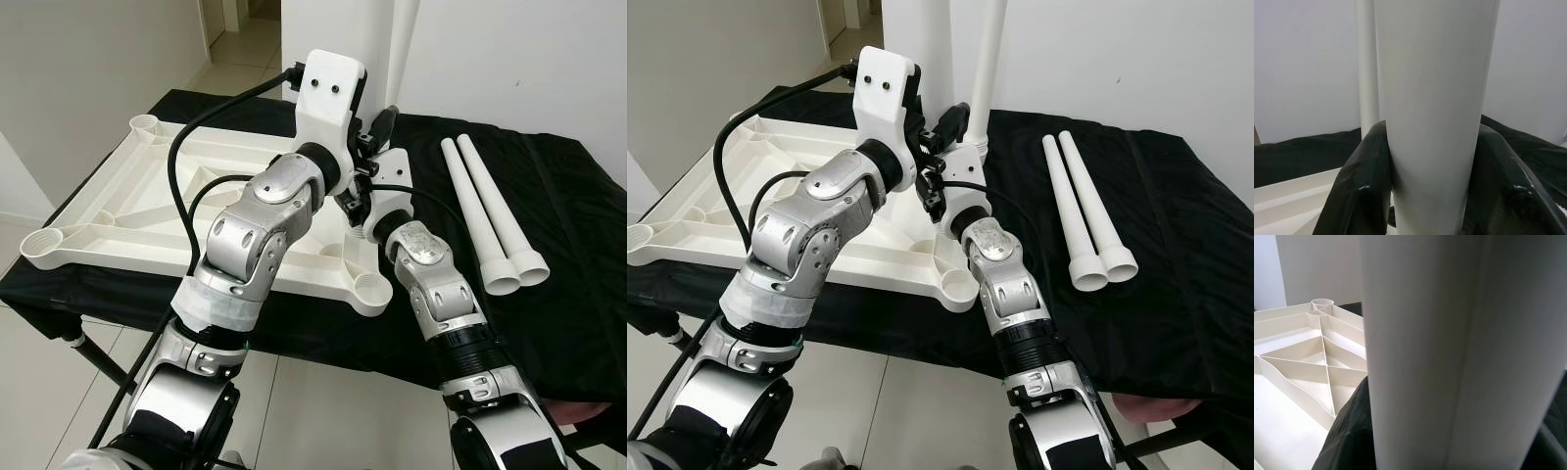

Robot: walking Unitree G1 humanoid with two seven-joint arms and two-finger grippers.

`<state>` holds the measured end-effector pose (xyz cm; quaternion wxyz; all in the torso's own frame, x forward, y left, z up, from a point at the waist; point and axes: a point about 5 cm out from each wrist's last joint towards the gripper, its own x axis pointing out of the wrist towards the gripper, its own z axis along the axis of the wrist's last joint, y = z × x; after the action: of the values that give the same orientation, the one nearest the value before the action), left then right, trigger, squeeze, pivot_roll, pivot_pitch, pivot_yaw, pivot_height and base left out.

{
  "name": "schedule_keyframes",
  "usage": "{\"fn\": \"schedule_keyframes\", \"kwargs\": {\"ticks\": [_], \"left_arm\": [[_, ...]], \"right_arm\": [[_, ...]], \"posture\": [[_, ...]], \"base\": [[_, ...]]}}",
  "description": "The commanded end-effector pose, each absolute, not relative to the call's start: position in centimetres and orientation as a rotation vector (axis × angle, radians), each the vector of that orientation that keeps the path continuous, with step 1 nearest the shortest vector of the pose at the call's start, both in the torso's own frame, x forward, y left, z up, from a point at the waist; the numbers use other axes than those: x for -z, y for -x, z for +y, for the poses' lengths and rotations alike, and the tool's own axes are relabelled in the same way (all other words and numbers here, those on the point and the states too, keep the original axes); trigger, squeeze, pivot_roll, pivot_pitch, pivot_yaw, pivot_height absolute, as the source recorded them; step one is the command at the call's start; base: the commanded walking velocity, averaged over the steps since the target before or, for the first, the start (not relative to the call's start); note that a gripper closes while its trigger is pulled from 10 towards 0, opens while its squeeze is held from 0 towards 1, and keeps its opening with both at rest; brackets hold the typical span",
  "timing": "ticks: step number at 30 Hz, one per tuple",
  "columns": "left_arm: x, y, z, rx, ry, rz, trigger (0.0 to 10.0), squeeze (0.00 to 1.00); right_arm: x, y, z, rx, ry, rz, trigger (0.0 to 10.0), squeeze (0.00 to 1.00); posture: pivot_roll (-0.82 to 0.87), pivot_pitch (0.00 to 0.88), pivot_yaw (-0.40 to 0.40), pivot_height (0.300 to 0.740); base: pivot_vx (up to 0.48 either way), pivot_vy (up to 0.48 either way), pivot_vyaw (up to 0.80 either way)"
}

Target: Building children table

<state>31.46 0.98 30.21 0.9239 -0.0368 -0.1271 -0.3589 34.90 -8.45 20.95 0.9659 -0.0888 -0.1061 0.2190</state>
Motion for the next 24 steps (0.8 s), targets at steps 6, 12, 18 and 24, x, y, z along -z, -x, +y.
{"fn": "schedule_keyframes", "kwargs": {"ticks": [6,12,18,24], "left_arm": [[-30.8,-30.7,0.3,0.796,0.076,-0.293,10.0,0.04],[-31.0,-30.4,0.4,0.817,0.106,-0.302,10.0,1.00],[-31.9,-30.4,1.1,0.804,0.176,-0.336,10.0,0.00],[-32.0,-30.7,2.0,0.779,0.293,-0.326,10.0,0.00]], "right_arm": [[-20.4,-35.0,-8.2,-0.447,0.176,-0.182,0.0,0.00],[-20.1,-35.4,-8.5,-0.378,0.134,-0.149,10.0,0.00],[-19.9,-35.7,-9.3,-0.274,0.051,-0.123,10.0,0.00],[-19.4,-36.0,-10.7,-0.180,-0.031,-0.100,10.0,0.00]], "posture": [[0.00,0.000,-0.002,0.740],[-0.01,0.000,-0.003,0.740],[-0.01,0.000,0.004,0.740],[-0.01,0.000,0.000,0.740]], "base": [[0.000,0.000,0.00],[0.000,0.000,0.00],[0.000,0.000,0.00],[0.000,0.000,0.00]]}}
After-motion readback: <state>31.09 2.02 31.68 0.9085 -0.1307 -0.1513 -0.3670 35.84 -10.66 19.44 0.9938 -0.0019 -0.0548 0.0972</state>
